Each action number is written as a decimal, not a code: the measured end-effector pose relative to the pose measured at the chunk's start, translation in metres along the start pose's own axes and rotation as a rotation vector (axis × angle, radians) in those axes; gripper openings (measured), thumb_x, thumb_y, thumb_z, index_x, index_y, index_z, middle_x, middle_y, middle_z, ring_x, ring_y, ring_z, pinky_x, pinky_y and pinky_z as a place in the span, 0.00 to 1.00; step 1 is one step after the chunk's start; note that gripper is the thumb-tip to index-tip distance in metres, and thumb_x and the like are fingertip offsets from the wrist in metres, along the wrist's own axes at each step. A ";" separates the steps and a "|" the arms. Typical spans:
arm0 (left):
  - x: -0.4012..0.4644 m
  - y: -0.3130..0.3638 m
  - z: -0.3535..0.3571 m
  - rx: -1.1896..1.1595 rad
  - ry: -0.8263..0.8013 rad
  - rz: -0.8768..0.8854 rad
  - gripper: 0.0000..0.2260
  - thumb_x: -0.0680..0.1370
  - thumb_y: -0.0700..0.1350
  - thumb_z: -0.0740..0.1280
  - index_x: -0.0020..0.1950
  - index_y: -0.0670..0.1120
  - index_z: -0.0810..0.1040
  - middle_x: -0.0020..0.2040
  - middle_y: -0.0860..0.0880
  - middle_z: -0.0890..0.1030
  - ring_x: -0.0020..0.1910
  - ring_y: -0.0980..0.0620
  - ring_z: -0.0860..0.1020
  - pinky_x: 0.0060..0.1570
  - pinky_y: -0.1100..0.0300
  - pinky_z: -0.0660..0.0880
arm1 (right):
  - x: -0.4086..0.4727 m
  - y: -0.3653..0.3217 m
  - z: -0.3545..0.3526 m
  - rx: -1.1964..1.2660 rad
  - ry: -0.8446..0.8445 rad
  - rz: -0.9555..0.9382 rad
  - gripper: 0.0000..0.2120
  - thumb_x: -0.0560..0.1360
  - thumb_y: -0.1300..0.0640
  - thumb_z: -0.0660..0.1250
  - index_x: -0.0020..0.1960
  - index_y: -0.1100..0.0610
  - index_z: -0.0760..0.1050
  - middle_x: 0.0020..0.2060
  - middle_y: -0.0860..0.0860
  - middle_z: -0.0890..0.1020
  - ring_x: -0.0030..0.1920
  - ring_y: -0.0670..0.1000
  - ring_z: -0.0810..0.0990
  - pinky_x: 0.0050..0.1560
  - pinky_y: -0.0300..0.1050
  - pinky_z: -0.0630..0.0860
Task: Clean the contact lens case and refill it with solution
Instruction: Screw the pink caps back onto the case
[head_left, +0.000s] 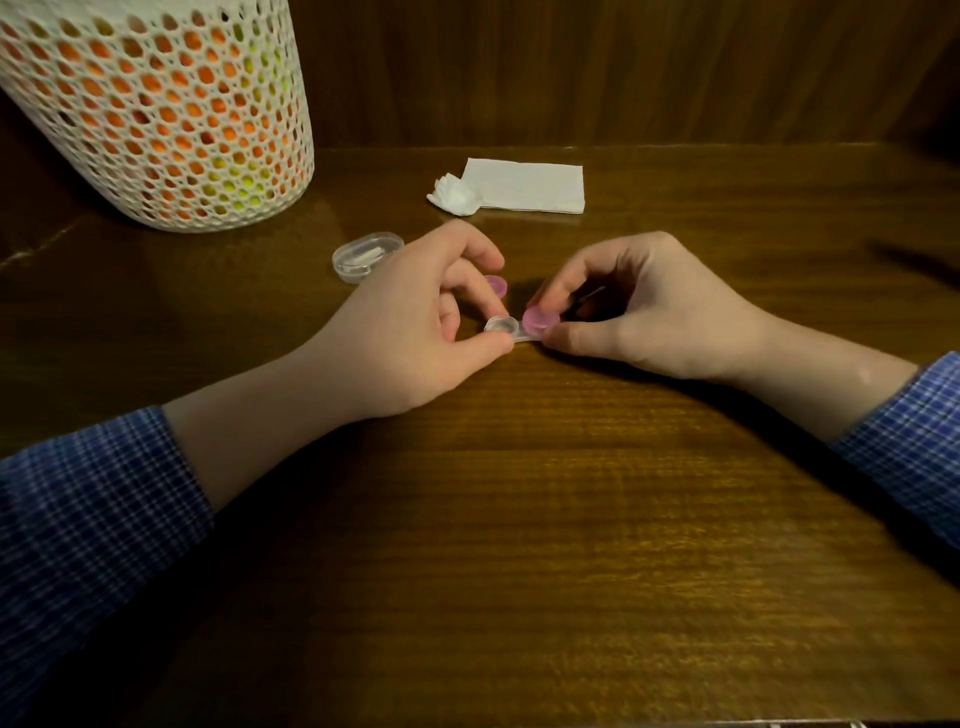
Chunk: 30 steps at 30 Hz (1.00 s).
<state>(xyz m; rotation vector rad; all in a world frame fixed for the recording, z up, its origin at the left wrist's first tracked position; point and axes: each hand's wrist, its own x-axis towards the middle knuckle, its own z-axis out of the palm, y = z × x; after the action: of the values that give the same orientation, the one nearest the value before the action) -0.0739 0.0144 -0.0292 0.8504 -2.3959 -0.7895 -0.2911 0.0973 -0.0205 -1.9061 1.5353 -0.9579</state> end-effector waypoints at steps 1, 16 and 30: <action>0.000 0.000 0.000 0.000 0.000 0.001 0.24 0.74 0.46 0.79 0.66 0.52 0.74 0.47 0.58 0.85 0.33 0.48 0.81 0.32 0.58 0.81 | 0.000 0.000 0.000 -0.003 0.000 -0.002 0.08 0.72 0.60 0.77 0.51 0.57 0.85 0.48 0.49 0.88 0.50 0.48 0.86 0.56 0.41 0.81; 0.000 -0.002 0.000 -0.018 0.000 0.003 0.24 0.74 0.45 0.79 0.66 0.51 0.74 0.48 0.57 0.85 0.32 0.49 0.81 0.31 0.62 0.79 | -0.002 -0.002 0.004 -0.083 0.015 -0.043 0.06 0.74 0.60 0.76 0.52 0.55 0.86 0.50 0.48 0.88 0.52 0.46 0.86 0.58 0.44 0.82; 0.000 0.000 0.000 -0.029 -0.004 -0.002 0.23 0.74 0.45 0.79 0.65 0.52 0.74 0.46 0.58 0.85 0.32 0.47 0.81 0.30 0.63 0.78 | -0.002 0.000 0.002 -0.108 -0.006 -0.063 0.07 0.75 0.62 0.76 0.52 0.55 0.86 0.52 0.47 0.87 0.56 0.43 0.84 0.62 0.43 0.80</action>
<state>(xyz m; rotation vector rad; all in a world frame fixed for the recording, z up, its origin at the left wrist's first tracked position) -0.0738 0.0143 -0.0287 0.8401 -2.3822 -0.8250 -0.2897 0.0996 -0.0220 -2.0414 1.5607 -0.9115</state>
